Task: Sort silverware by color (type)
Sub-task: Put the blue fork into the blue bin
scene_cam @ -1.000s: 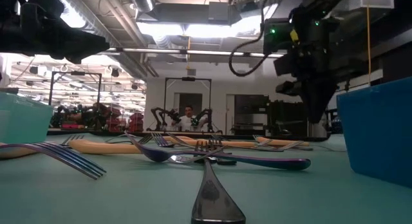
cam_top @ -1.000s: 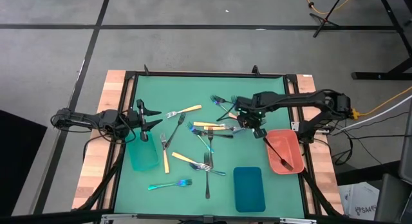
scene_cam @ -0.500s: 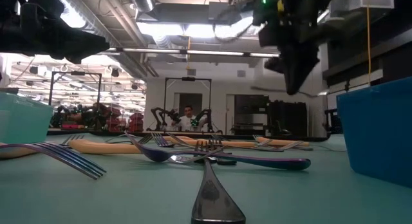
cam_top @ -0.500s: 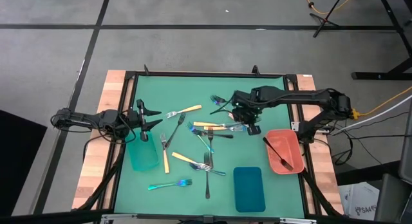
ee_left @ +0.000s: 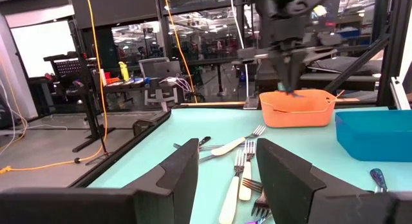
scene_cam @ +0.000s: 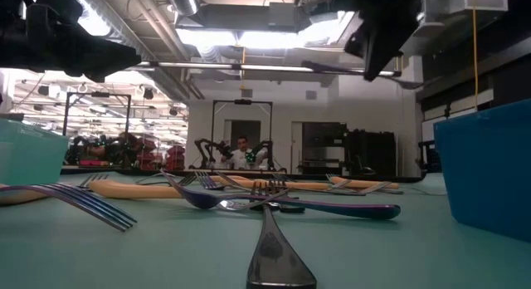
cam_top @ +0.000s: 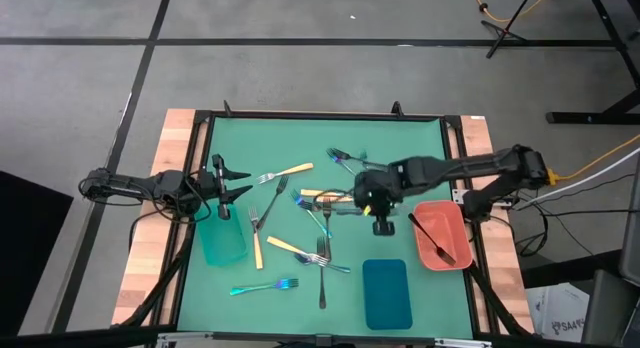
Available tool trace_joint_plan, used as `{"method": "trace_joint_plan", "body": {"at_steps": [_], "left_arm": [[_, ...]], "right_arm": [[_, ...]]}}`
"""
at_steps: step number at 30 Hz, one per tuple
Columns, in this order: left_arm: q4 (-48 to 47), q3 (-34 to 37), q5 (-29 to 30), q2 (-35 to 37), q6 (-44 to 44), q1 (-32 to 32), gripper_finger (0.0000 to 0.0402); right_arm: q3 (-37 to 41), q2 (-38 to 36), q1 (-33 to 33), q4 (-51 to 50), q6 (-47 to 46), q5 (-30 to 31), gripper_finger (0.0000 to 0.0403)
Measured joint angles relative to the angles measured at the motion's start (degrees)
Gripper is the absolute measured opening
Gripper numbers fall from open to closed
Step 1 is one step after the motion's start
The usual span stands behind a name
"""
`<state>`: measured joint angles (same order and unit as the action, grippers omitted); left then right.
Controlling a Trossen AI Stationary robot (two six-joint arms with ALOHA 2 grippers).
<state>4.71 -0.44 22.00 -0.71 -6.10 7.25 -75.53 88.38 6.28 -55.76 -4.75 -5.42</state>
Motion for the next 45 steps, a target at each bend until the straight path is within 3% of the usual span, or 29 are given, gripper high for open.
{"method": "trace_joint_plan", "body": {"at_steps": [14, 21, 27, 30, 45], "left_arm": [[0.00, -0.01, -0.01, 0.01, 0.02, 0.02, 0.0151], [-0.02, -0.01, 0.00, 0.00, 0.03, 0.02, 0.0151], [-0.04, 0.00, 0.00, 0.00, 0.04, 0.01, 0.0151], [-0.04, -0.01, 0.02, 0.00, 0.05, 0.00, 0.0151], [-0.45, -0.01, 0.02, 0.00, 0.07, 0.00, 0.0151]], "right_arm": [[0.02, 0.00, 17.87, 5.35, -31.81, 14.23, 0.0000], [0.12, 0.00, 26.78, 5.52, -53.44, 22.81, 0.0000], [2.66, 0.12, 34.11, 11.65, -69.71, 30.90, 0.0000], [3.02, 1.88, 37.05, 13.68, -73.75, 33.35, 0.0000], [3.10, 11.65, 43.35, 15.77, -81.23, 32.19, 0.0000]]}}
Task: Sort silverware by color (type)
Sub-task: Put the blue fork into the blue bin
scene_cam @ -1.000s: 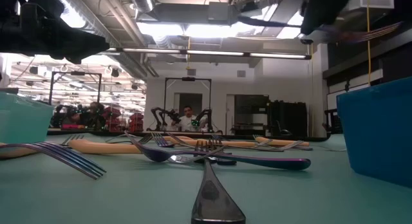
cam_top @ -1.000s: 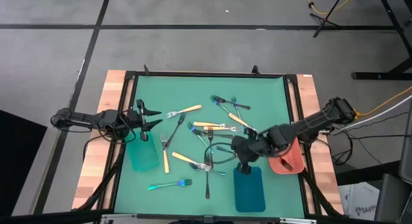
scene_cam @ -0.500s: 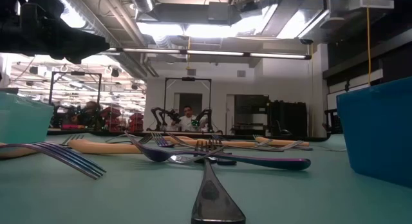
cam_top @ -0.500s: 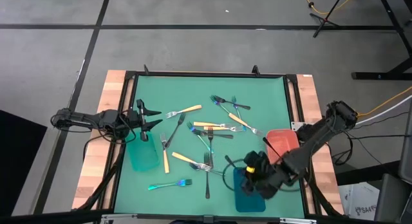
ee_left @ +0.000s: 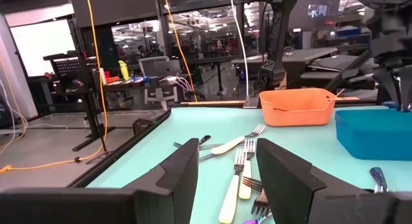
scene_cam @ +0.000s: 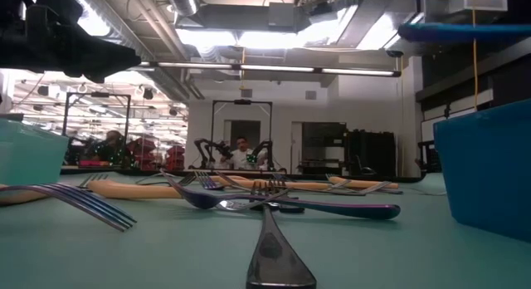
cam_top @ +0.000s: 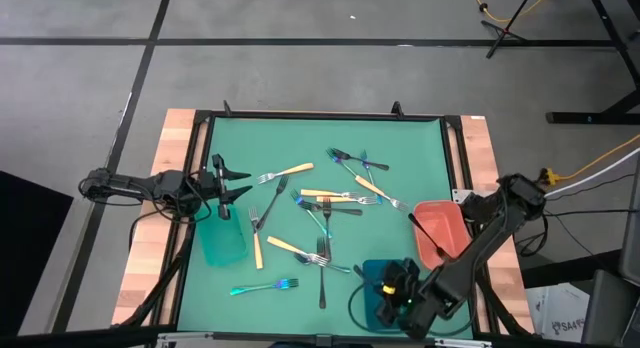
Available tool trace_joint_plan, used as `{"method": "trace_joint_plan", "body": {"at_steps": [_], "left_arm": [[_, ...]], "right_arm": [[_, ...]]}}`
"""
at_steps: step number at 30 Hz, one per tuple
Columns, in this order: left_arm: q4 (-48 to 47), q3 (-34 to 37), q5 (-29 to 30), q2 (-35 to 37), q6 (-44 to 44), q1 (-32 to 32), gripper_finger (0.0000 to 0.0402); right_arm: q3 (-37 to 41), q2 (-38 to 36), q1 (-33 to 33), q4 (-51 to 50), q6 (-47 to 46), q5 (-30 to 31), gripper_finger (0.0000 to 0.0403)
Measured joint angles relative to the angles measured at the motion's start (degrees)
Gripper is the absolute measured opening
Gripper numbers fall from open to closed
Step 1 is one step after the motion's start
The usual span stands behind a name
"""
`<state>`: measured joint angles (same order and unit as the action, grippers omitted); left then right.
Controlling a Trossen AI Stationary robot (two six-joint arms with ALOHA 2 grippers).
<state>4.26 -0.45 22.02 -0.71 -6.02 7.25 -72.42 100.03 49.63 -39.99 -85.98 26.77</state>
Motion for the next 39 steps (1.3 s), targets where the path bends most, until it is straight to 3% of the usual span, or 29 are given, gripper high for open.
{"method": "trace_joint_plan", "body": {"at_steps": [12, 27, 39], "left_arm": [[-0.60, 0.00, -0.04, 0.00, 0.02, 0.00, 0.0151], [-0.63, 0.00, -0.04, 0.00, 0.02, 0.00, 0.0151], [-0.63, 0.00, -0.04, 0.00, 0.01, 0.00, 0.0151]], "right_arm": [[0.00, 4.13, 0.00, 1.39, -7.39, -6.17, 0.0000], [0.00, 4.18, -0.05, 0.81, -17.50, -7.01, 0.0000], [-0.04, 4.18, -0.11, -3.37, -25.13, -12.36, 0.0000]]}}
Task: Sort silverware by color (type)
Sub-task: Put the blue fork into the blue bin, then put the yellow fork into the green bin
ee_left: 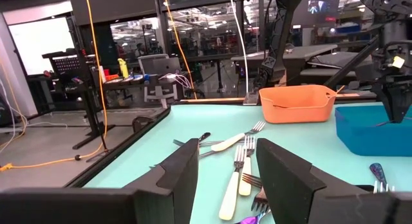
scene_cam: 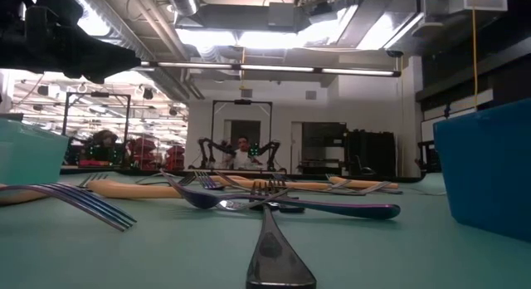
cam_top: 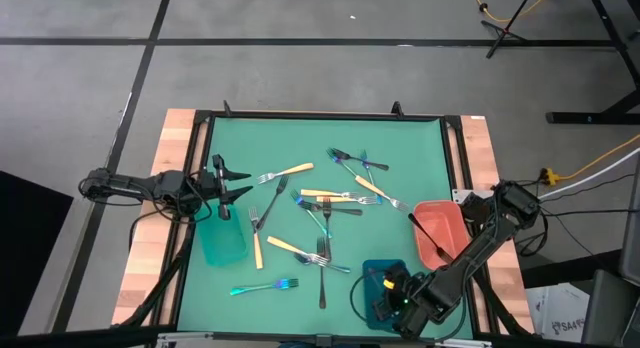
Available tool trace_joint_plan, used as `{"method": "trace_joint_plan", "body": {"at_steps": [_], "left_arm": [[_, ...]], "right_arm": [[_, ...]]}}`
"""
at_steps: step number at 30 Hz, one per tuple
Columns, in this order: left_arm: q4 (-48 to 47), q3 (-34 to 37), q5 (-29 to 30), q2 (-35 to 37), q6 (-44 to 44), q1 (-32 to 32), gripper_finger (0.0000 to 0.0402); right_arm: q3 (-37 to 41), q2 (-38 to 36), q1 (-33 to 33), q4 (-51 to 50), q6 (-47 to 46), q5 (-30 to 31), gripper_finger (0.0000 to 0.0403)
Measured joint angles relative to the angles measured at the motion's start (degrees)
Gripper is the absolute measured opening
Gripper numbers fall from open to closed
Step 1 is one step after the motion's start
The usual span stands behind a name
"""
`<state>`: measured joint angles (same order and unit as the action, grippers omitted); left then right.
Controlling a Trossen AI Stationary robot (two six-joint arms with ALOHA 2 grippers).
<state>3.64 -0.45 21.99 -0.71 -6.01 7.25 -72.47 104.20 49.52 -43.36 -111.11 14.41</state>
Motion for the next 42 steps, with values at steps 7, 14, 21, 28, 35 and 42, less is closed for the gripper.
{"method": "trace_joint_plan", "body": {"at_steps": [7, 14, 21, 28, 35, 42], "left_arm": [[0.00, 0.00, -0.01, 0.00, 0.01, 0.02, 0.0151], [-0.02, 0.00, 0.00, 0.00, -0.01, 0.02, 0.0151], [-0.02, 0.00, 0.00, 0.00, 0.00, 0.00, 0.0151], [0.00, 0.00, -0.01, 0.00, -0.01, 0.02, 0.0151], [-0.02, 0.00, 0.01, 0.00, -0.01, 0.00, 0.0151], [-0.02, 0.00, -0.01, 0.00, -0.01, 0.00, 0.0151]], "right_arm": [[0.00, 0.19, -0.04, -0.14, 0.29, 0.00, 0.0000], [-0.02, 3.57, -0.51, 0.07, 0.35, -0.55, 0.0000], [-0.02, 4.46, -0.89, 0.23, 0.51, -0.95, 0.0000], [-0.02, 4.46, -0.89, -0.04, 0.57, -1.54, 0.0000], [-0.02, 4.46, -0.89, -0.04, 0.57, -1.58, 0.0016], [-0.02, 4.46, -0.87, -0.04, 0.59, -1.59, 0.0049]]}}
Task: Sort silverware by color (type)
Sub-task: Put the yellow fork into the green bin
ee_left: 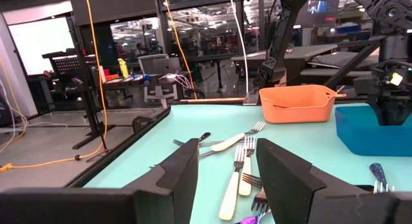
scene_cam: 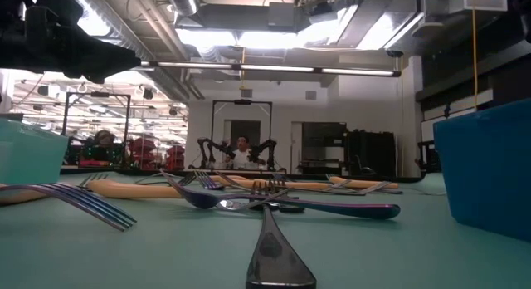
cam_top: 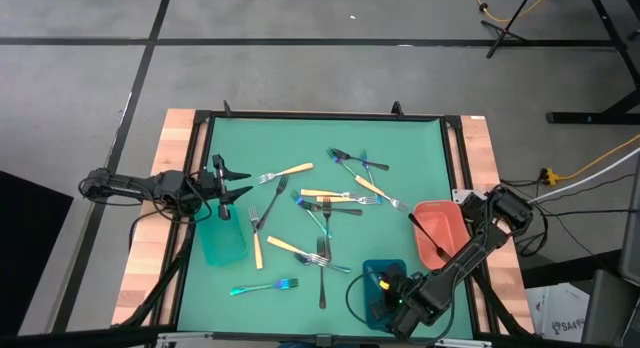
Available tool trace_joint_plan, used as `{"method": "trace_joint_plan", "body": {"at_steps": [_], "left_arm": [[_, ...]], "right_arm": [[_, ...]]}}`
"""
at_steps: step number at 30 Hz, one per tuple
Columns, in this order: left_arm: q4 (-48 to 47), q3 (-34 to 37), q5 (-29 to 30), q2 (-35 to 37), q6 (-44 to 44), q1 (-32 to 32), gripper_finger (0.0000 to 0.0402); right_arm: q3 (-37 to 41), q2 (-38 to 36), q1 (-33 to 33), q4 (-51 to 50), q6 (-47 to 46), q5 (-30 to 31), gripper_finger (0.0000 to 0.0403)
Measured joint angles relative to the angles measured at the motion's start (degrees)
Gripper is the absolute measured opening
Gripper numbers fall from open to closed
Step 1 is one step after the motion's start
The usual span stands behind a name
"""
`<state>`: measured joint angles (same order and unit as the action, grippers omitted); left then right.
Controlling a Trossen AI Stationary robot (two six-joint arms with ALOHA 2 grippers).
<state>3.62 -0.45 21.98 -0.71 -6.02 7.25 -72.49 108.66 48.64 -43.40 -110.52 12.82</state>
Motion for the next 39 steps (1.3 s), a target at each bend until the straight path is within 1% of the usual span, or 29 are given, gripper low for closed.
{"method": "trace_joint_plan", "body": {"at_steps": [3, 11, 16, 19, 22, 27, 31, 34, 37, 39], "left_arm": [[0.01, 0.00, 0.00, 0.00, 0.00, 0.02, 0.0151], [0.02, 0.00, 0.00, 0.00, 0.00, 0.00, 0.0151], [0.00, 0.00, 0.01, 0.02, 0.00, 0.02, 0.0151], [0.00, 0.00, 0.02, 0.02, 0.02, 0.02, 0.0151], [0.00, 0.00, 0.00, 0.01, 1.81, 0.00, 0.0151], [0.00, 0.00, 0.02, 0.02, 2.91, 0.02, 0.0151], [0.02, 0.00, 0.02, 0.02, 2.91, 0.00, 0.0151], [0.19, 0.00, 0.02, 0.02, 3.00, 0.00, 0.0151], [1.47, 0.00, 0.28, 0.02, 5.32, 0.01, 0.0151], [2.45, 0.01, 1.30, 0.02, 6.75, 0.00, 0.0151]], "right_arm": [[0.00, 0.00, 0.00, 0.00, 0.00, 0.00, 0.0055], [-0.15, -0.20, 0.00, -0.25, -0.04, -0.42, 0.0055], [-2.59, -0.55, 0.02, -3.01, 0.07, -0.55, 0.0056], [-5.33, -1.01, 0.11, -7.59, 1.08, -0.90, 0.0056], [-8.87, -1.73, 0.11, -13.99, 1.73, -1.21, 0.0056], [-16.29, -1.81, 0.11, -29.17, 4.74, -1.37, 0.0056], [-21.19, -1.84, 0.09, -40.41, 8.83, 1.99, 0.0056], [-23.40, -1.86, 0.09, -47.01, 12.34, 5.04, 0.0056], [-22.88, -3.10, 0.09, -45.49, 20.22, 9.72, 0.0056], [-22.56, -3.95, 0.07, -45.14, 23.53, 12.53, 0.0056]]}}
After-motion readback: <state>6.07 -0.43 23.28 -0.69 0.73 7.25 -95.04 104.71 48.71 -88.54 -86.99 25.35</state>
